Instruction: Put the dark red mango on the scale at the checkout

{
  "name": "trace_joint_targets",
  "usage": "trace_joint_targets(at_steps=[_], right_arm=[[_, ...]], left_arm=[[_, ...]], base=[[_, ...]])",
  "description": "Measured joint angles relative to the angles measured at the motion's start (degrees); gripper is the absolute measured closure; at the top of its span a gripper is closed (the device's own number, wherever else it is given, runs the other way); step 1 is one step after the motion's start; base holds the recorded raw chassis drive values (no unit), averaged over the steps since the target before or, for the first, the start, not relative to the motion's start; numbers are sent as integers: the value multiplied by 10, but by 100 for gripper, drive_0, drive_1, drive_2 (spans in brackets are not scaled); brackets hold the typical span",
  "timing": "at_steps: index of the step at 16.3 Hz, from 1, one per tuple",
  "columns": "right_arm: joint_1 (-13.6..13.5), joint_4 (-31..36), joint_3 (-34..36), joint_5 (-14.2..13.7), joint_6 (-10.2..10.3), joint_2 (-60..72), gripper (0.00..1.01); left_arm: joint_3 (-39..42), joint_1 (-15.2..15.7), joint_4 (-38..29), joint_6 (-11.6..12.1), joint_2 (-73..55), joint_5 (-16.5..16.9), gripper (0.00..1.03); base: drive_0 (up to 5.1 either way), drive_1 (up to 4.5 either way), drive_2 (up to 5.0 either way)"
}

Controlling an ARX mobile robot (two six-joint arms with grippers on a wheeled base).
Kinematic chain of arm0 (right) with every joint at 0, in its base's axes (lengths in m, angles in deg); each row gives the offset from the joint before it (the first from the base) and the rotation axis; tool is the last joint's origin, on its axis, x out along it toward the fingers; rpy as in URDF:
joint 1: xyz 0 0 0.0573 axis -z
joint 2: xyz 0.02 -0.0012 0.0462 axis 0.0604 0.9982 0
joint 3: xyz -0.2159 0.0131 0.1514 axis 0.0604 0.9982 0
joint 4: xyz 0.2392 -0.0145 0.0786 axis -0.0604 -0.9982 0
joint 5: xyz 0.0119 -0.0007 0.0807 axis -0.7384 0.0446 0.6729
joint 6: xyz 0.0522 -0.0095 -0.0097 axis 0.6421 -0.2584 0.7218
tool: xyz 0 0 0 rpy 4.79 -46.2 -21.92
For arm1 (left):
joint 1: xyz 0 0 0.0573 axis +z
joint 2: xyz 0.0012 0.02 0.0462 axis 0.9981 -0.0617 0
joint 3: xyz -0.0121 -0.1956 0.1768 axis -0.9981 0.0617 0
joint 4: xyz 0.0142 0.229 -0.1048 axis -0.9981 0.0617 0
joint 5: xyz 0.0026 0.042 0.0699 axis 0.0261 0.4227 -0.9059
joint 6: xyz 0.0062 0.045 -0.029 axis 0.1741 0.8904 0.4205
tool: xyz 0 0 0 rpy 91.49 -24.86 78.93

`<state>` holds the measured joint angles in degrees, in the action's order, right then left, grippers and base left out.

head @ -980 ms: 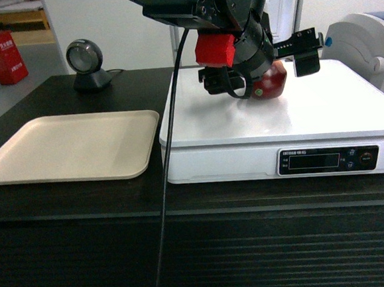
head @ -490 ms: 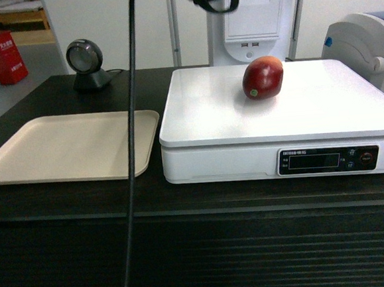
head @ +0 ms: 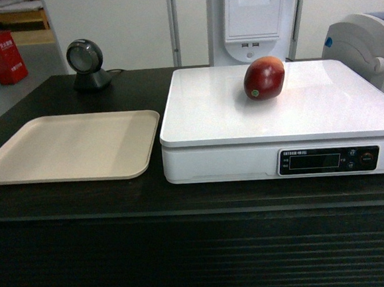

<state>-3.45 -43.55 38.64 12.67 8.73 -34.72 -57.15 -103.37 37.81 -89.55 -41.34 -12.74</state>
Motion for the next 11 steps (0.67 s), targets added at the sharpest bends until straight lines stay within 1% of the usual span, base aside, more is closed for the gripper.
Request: trace_joint_targets(at_steps=[1,2,3,4,5,6,7,10,11], right_arm=[[0,0,0,0,0,0,3],[0,0,0,0,0,0,3],[0,0,0,0,0,0,3],[0,1,0,2,0,0,3],[0,0,0,0,0,0,3],[0,0,0,0,0,0,3],[0,0,0,0,0,0,3],[0,0,0,0,0,0,3],[0,0,0,0,0,0,3]], left_arm=[[123,64,-20,2,95,-16,36],[200,114,-38,2,153,1,47],[274,141,-64,2,206,-1,62],[333,133,-82,2,235,18,78],[387,141,-92,3,255,45,96],[414,165,-99,5,275,57,101],[436,174,-106,4,299,52,101],[504,169,-101,4,367,59,101],[506,169,-100,4,370,59,101]], base=[[0,0,0],[0,0,0],[0,0,0],[0,0,0],[0,0,0],[0,0,0],[0,0,0],[0,0,0],[0,0,0]])
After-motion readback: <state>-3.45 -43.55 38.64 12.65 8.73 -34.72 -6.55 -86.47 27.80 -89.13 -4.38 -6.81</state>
